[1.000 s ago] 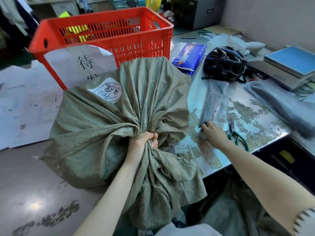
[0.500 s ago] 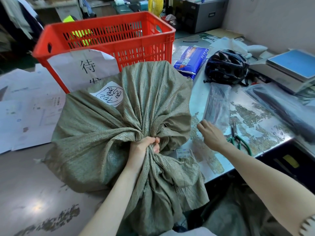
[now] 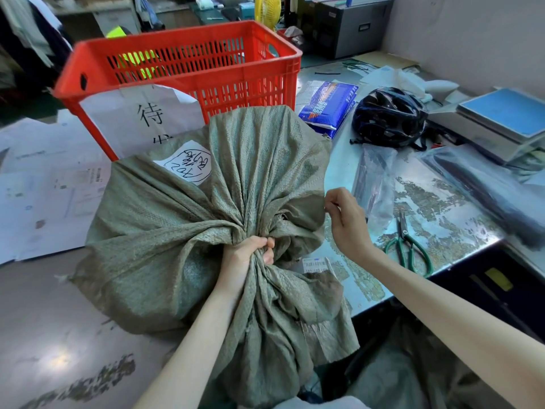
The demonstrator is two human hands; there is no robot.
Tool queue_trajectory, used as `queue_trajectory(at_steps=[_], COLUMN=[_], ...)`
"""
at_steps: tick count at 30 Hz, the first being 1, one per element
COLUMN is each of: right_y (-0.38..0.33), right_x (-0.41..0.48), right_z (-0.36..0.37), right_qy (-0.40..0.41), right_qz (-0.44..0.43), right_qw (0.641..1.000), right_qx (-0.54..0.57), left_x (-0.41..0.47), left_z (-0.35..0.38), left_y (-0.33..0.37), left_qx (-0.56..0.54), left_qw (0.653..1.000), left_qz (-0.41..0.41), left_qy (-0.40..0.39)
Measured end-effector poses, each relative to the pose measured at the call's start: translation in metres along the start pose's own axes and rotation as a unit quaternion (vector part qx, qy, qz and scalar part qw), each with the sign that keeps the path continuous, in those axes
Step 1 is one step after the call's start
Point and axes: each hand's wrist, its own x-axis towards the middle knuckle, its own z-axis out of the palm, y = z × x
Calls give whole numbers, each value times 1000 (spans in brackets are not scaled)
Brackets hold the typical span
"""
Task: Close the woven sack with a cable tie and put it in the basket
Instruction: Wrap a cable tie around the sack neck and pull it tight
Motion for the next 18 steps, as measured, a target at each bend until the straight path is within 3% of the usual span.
queue_trajectory(at_steps=[4, 10, 14, 18], right_y=[-12, -68, -109, -115], right_x=[2, 5, 0, -4], right_z=[-7, -23, -27, -18], right_qy=[19, 77, 49, -32], right_qz=[-1, 35, -29, -95], right_qw=[1000, 987, 983, 989], right_qx=[16, 135, 175, 107], left_x=[-1, -1, -2, -2], left_z=[0, -1, 2, 2], left_y=[0, 1, 2, 6], left_qx=[5, 21, 5, -5], left_qw=[1000, 1000, 1000, 998], left_qz=[-7, -4, -15, -51], left_qy=[-5, 6, 14, 19])
